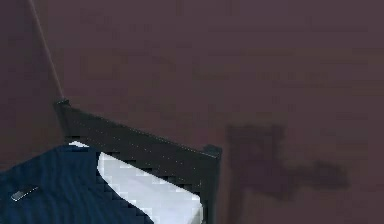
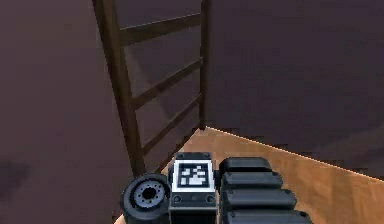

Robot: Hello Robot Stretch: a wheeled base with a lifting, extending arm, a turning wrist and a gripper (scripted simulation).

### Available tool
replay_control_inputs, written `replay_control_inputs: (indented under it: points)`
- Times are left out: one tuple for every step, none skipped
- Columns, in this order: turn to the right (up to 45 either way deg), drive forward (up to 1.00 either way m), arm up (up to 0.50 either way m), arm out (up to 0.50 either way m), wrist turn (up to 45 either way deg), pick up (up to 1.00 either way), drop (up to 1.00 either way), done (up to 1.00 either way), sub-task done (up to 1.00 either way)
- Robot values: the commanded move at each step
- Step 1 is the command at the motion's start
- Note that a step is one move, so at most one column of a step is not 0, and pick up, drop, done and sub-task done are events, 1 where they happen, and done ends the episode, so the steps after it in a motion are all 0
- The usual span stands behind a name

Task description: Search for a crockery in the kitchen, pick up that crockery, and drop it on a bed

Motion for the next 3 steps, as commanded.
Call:
replay_control_inputs:
  points:
    - [45.0, 0.00, 0.00, 0.00, 0.0, 0.00, 0.00, 0.00, 0.00]
    - [-45.0, 0.00, 0.00, 0.00, 0.0, 0.00, 0.00, 0.00, 0.00]
    - [45.0, 0.00, 0.00, 0.00, 0.0, 0.00, 0.00, 0.00, 0.00]
